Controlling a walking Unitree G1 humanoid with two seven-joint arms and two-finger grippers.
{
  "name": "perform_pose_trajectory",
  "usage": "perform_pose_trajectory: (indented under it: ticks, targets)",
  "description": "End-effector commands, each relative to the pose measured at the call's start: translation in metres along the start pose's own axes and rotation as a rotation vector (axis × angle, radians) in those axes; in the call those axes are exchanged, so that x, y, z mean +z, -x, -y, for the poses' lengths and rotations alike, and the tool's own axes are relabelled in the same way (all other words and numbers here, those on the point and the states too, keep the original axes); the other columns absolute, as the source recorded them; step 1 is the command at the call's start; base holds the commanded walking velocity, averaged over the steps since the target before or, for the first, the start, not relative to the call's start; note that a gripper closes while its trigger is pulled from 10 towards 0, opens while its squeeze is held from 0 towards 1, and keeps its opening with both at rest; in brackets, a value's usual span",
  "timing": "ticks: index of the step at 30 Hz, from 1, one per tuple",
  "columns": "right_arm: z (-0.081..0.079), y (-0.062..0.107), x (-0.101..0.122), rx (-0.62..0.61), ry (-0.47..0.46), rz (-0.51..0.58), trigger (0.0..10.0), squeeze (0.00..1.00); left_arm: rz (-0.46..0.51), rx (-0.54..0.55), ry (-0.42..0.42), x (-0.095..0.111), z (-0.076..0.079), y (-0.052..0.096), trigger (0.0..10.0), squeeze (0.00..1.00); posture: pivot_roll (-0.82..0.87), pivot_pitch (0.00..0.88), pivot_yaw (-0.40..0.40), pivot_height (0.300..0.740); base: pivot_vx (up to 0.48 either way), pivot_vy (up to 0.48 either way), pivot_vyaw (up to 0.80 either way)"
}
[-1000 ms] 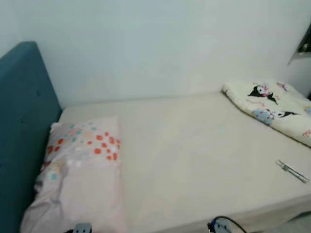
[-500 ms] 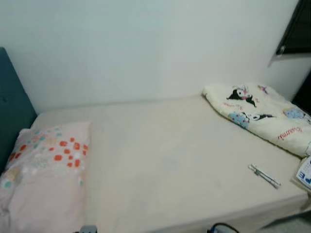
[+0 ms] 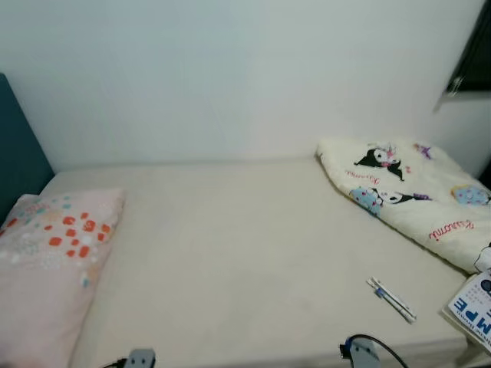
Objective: Clean up the room
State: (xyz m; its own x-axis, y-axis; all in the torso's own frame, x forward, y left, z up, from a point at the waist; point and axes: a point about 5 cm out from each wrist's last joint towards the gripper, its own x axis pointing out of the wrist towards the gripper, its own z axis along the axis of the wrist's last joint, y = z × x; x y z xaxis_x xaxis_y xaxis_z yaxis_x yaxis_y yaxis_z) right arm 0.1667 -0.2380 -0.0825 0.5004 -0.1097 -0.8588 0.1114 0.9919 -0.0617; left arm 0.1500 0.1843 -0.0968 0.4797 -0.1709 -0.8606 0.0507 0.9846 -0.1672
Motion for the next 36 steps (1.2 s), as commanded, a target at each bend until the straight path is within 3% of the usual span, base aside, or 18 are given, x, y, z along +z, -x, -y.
perform_pose_trajectory:
  ticks: [1, 18, 36]
  targets:
    - [-0.001, -0.001, 0.006, -0.001, -0.015, 0.025, 10.0, 0.0, 0.014, -0.015, -0.009, 0.006, 0.004, -0.002, 10.0, 0.0, -0.13, 0.0, -0.014, 0.739, 0.0, -0.48, 0.0]
    - [-0.005, -0.001, 0.01, 0.002, -0.038, 0.041, 10.0, 0.0, 0.064, -0.045, 0.01, 0.018, 0.009, -0.004, 10.0, 0.0, -0.13, 0.0, -0.011, 0.739, 0.0, -0.48, 0.0]
    - [-0.004, -0.002, 0.051, 0.029, -0.027, 0.186, 10.0, 0.0, 0.238, -0.115, 0.033, 0.073, 0.021, -0.007, 10.0, 0.0, -0.13, 0.0, -0.011, 0.739, 0.0, -0.48, 0.0]
